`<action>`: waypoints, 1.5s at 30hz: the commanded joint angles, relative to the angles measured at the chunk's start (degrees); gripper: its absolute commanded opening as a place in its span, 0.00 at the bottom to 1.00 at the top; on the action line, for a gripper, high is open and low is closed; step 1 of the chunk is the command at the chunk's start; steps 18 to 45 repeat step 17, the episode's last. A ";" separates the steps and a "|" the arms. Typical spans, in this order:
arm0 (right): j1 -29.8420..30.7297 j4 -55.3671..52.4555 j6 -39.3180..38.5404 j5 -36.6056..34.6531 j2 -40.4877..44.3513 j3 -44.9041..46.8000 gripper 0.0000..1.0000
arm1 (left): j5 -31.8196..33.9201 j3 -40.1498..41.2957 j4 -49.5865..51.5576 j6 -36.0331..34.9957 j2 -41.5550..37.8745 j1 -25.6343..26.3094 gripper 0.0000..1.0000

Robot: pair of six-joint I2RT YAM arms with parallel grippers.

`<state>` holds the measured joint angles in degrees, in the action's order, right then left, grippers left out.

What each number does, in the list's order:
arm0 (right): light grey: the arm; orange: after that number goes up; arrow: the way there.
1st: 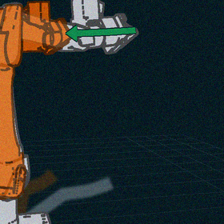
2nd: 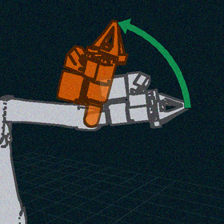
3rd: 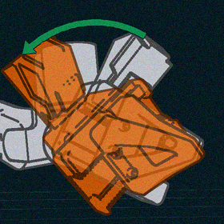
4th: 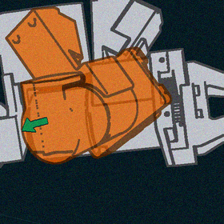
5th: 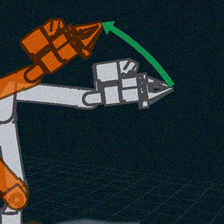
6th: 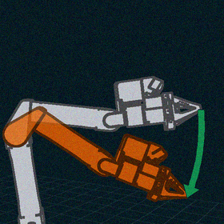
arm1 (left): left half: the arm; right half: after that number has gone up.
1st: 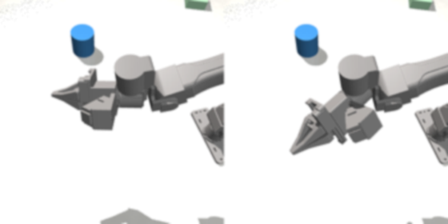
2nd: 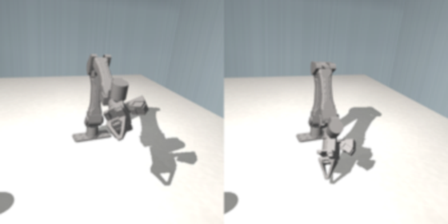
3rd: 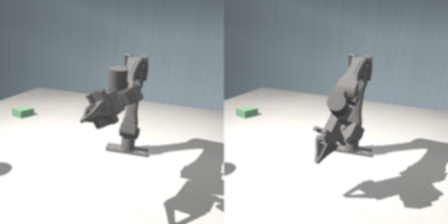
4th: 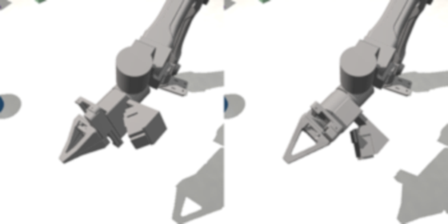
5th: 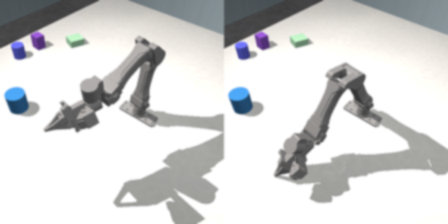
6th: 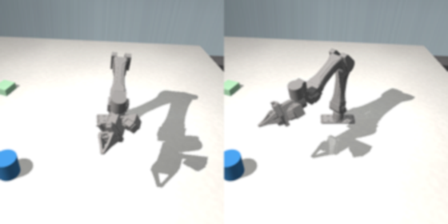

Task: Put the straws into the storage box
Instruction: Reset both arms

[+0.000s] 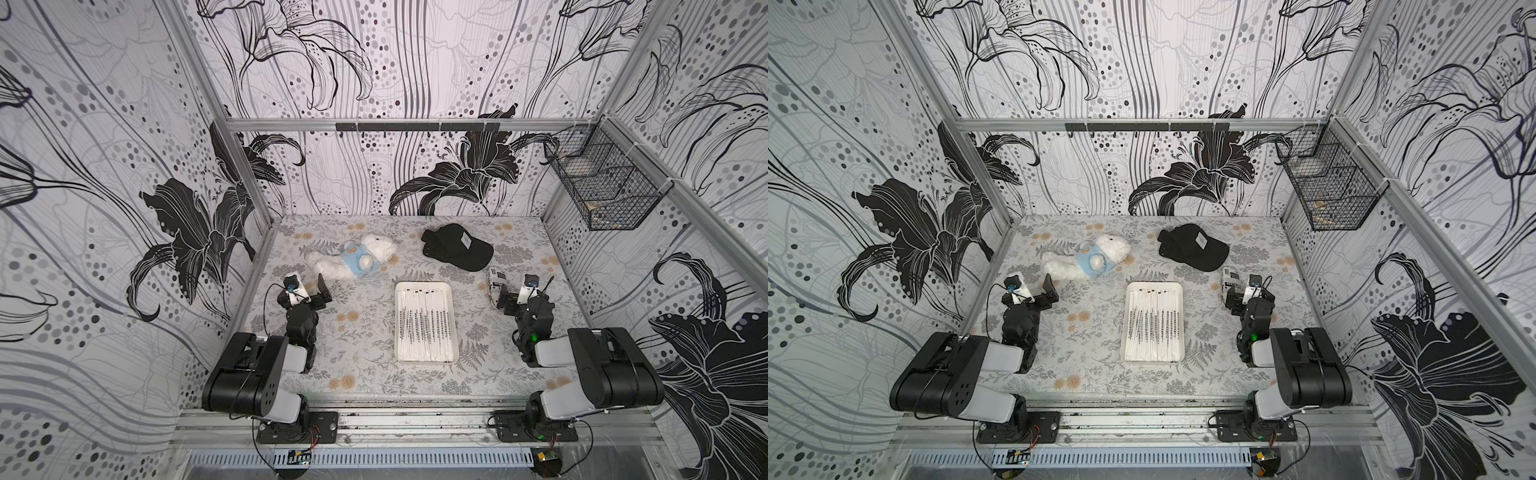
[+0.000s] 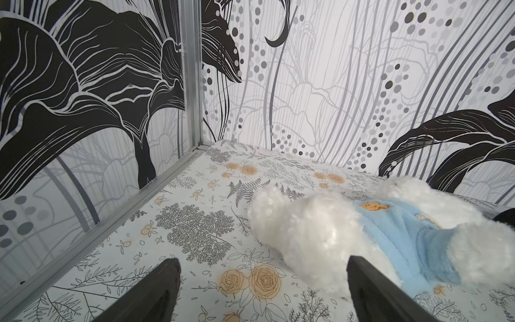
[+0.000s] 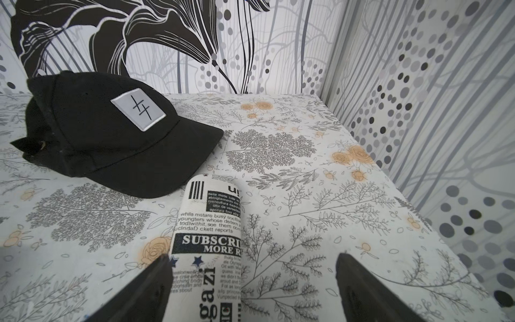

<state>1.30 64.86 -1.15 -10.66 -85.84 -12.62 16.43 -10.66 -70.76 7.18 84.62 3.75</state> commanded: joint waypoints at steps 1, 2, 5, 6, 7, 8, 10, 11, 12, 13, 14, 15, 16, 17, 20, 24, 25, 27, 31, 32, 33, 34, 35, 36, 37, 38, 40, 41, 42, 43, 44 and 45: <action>-0.25 2.84 -0.57 0.71 -0.17 0.08 0.96 | -0.67 0.28 -2.99 0.01 0.04 0.13 0.98; -0.25 2.66 -0.53 0.72 -0.14 0.05 0.96 | -0.44 0.16 -2.40 0.25 -0.15 0.41 0.98; -0.24 2.61 -0.52 0.64 -0.11 0.01 0.96 | 0.02 -0.21 -2.05 -0.55 0.06 0.91 0.98; -0.25 2.61 -0.52 0.64 -0.12 -0.01 0.96 | 0.01 -0.28 -1.83 -0.50 0.02 0.91 0.98; -0.25 2.70 -0.52 0.64 -0.11 0.05 0.96 | 0.01 -0.22 -1.94 -0.50 0.07 0.91 0.98; -0.24 2.61 -0.53 0.71 -0.12 0.09 0.96 | 0.01 -0.20 -2.01 -0.50 0.10 0.91 0.98; -0.25 2.64 -0.52 0.64 -0.12 0.04 0.96 | 0.21 -0.58 -1.55 -2.06 0.30 2.27 0.98; -0.25 2.72 -0.52 0.64 -0.11 -0.01 0.96 | 1.13 -0.60 -1.93 -2.42 0.68 3.31 0.98; -0.25 2.68 -0.51 0.70 -0.11 0.01 0.96 | 1.31 -0.56 -2.17 -2.36 0.73 3.36 0.98; -0.20 2.66 -0.52 0.66 -0.11 0.04 0.96 | 1.33 -0.68 -1.80 -2.30 0.69 3.37 0.98; -0.24 2.72 -0.50 0.66 -0.12 0.05 0.96 | 1.25 -0.61 -1.92 -2.25 0.65 3.33 0.98; -0.25 2.71 -0.51 0.66 -0.12 -0.03 0.96 | 1.11 -0.36 -2.22 -2.13 0.42 3.22 0.98; -0.25 2.68 -0.52 0.64 -0.11 0.02 0.96 | 1.07 -0.17 -2.23 -2.09 0.25 3.11 0.98; -0.24 2.71 -0.52 0.64 -0.11 -0.03 0.96 | 1.24 -0.02 -2.43 -2.07 0.19 3.11 0.98; -0.24 2.71 -0.52 0.64 -0.11 -0.03 0.96 | 1.24 -0.02 -2.43 -2.07 0.19 3.11 0.98; -0.24 2.71 -0.52 0.64 -0.11 -0.03 0.96 | 1.24 -0.02 -2.43 -2.07 0.19 3.11 0.98; -0.24 2.71 -0.52 0.64 -0.11 -0.03 0.96 | 1.24 -0.02 -2.43 -2.07 0.19 3.11 0.98; -0.24 2.71 -0.52 0.64 -0.11 -0.03 0.96 | 1.24 -0.02 -2.43 -2.07 0.19 3.11 0.98; -0.24 2.71 -0.52 0.64 -0.11 -0.03 0.96 | 1.24 -0.02 -2.43 -2.07 0.19 3.11 0.98; -0.24 2.71 -0.52 0.64 -0.11 -0.03 0.96 | 1.24 -0.02 -2.43 -2.07 0.19 3.11 0.98; -0.24 2.71 -0.52 0.64 -0.11 -0.03 0.96 | 1.24 -0.02 -2.43 -2.07 0.19 3.11 0.98; -0.24 2.71 -0.52 0.64 -0.11 -0.03 0.96 | 1.24 -0.02 -2.43 -2.07 0.19 3.11 0.98; -0.24 2.71 -0.52 0.64 -0.11 -0.03 0.96 | 1.24 -0.02 -2.43 -2.07 0.19 3.11 0.98; -0.24 2.71 -0.52 0.64 -0.11 -0.03 0.96 | 1.24 -0.02 -2.43 -2.07 0.19 3.11 0.98; -0.24 2.71 -0.52 0.64 -0.11 -0.03 0.96 | 1.24 -0.02 -2.43 -2.07 0.19 3.11 0.98; -0.24 2.71 -0.52 0.64 -0.11 -0.03 0.96 | 1.24 -0.02 -2.43 -2.07 0.19 3.11 0.98; -0.24 2.71 -0.52 0.64 -0.11 -0.03 0.96 | 1.24 -0.02 -2.43 -2.07 0.19 3.11 0.98; -0.24 2.71 -0.52 0.64 -0.11 -0.03 0.96 | 1.24 -0.02 -2.43 -2.07 0.19 3.11 0.98; -0.24 2.71 -0.52 0.64 -0.11 -0.03 0.96 | 1.24 -0.02 -2.43 -2.07 0.19 3.11 0.98; -0.24 2.71 -0.52 0.64 -0.11 -0.03 0.96 | 1.24 -0.02 -2.43 -2.07 0.19 3.11 0.98; -0.24 2.71 -0.52 0.64 -0.11 -0.03 0.96 | 1.24 -0.02 -2.43 -2.07 0.19 3.11 0.98; -0.24 2.71 -0.52 0.64 -0.11 -0.03 0.96 | 1.24 -0.02 -2.43 -2.07 0.19 3.11 0.98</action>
